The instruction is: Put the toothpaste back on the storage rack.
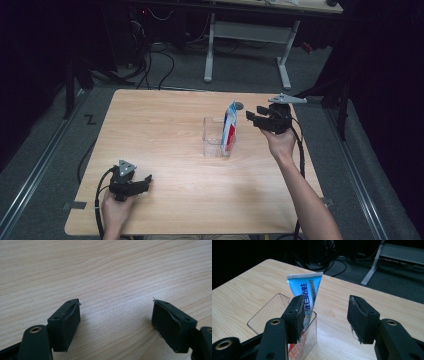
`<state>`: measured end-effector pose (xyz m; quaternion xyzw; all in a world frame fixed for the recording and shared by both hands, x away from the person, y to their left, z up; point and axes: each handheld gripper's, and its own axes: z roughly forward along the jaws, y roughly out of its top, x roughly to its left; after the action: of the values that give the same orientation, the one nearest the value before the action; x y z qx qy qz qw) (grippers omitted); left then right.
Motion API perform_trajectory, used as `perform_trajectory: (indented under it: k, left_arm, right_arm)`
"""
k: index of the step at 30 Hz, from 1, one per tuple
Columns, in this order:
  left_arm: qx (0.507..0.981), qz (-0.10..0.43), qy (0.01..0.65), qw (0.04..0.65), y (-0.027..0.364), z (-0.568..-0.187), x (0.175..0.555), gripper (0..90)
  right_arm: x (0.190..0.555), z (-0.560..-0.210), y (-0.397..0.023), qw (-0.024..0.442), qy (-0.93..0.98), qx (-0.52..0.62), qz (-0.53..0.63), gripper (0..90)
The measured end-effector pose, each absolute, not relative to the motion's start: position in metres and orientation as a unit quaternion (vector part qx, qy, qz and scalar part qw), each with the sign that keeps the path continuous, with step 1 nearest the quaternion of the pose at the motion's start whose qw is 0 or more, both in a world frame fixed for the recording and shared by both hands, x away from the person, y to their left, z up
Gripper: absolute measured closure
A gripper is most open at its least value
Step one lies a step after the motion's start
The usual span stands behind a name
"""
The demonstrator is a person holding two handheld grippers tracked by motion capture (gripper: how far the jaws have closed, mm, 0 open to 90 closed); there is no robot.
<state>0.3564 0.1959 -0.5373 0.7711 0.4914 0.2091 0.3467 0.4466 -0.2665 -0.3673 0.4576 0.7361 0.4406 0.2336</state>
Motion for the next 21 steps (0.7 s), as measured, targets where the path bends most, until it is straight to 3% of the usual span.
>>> perform_trajectory:
  k: [21]
  left_arm:
    - [0.773,0.209,0.489,0.346,0.196,-0.537,0.356,22.6]
  right_arm:
    - [0.428,-0.354,-0.289,0.248,0.73,0.457,0.443,48.3]
